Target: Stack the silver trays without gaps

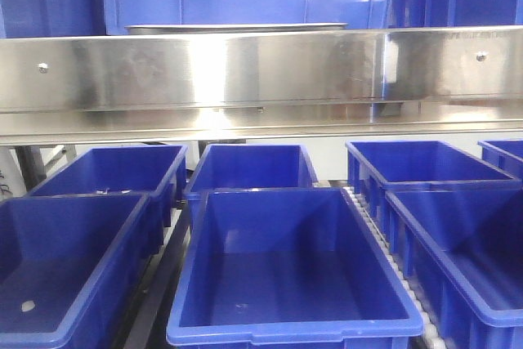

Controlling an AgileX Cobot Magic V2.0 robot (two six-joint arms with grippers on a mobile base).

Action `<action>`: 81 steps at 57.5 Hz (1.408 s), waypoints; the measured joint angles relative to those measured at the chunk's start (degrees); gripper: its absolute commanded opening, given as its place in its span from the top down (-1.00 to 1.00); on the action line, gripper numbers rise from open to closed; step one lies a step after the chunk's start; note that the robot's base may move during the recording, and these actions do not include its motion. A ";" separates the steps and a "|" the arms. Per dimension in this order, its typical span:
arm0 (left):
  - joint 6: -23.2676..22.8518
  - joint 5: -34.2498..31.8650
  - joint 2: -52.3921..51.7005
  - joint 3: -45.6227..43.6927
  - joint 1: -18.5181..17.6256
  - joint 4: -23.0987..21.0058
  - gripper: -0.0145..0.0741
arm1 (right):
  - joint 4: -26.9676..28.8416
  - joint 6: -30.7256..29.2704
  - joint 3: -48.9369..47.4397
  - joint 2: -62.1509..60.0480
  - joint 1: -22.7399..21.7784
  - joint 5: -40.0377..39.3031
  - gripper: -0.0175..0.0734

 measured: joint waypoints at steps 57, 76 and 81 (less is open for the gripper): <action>0.00 -30.05 0.21 28.08 24.91 -10.12 0.69 | -0.21 0.04 0.00 0.00 0.00 0.09 0.79; 0.00 -50.21 0.31 52.28 31.45 -11.93 0.69 | -0.21 0.04 0.00 0.00 0.00 0.09 0.79; 0.11 -50.31 0.31 54.07 30.06 -11.71 0.69 | -0.21 0.04 0.00 0.00 0.00 0.09 0.79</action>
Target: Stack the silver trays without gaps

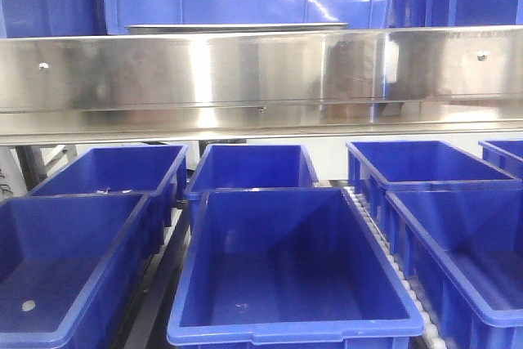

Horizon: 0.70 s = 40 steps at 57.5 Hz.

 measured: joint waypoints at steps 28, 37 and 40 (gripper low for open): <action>8.90 3.29 -2.01 0.19 -1.48 -3.63 0.69 | 0.00 0.09 0.00 0.00 0.00 0.00 0.79; 9.02 5.07 -2.01 0.19 -1.48 -3.02 0.69 | 0.00 0.09 0.00 0.00 0.00 0.00 0.79; 9.02 5.50 -2.01 0.19 -1.48 -2.62 0.69 | 0.00 0.09 0.00 0.00 0.00 0.00 0.79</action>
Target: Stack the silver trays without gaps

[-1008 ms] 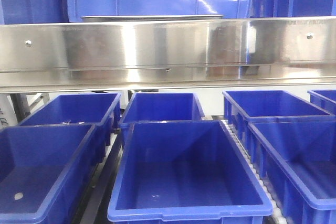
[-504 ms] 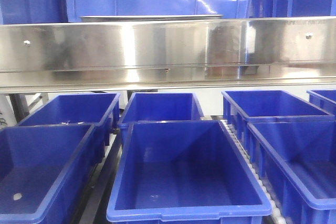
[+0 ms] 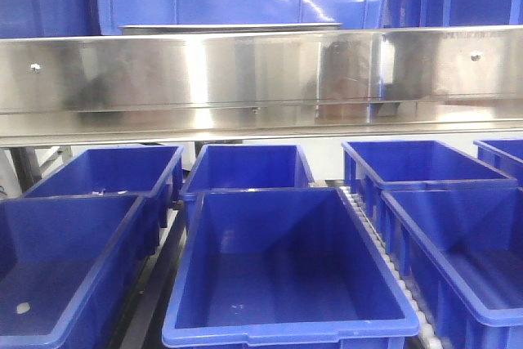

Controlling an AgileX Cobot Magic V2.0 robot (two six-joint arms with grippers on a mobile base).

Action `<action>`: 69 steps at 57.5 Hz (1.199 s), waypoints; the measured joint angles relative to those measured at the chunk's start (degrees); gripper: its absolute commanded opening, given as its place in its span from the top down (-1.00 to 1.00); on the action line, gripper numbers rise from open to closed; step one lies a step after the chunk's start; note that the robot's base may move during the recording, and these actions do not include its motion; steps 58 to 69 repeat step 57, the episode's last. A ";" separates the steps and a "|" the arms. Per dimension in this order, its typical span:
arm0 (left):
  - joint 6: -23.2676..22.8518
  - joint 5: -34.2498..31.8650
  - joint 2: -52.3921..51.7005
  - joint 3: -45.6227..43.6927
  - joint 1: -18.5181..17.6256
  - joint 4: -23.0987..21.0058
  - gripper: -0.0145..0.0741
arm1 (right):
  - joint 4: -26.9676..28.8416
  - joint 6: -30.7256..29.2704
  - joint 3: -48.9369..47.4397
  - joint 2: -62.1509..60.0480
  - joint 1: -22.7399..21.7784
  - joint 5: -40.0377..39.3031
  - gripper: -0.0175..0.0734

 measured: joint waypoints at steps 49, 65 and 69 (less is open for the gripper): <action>0.00 -0.02 0.00 0.00 0.00 1.24 0.69 | 0.00 0.00 0.00 0.00 0.00 0.00 0.79; 0.00 -0.02 0.00 0.00 0.00 1.24 0.69 | 0.00 0.00 0.00 0.00 0.00 0.00 0.79; 0.00 -0.02 0.00 0.00 0.00 1.24 0.69 | 0.00 0.00 0.00 0.00 0.00 0.00 0.79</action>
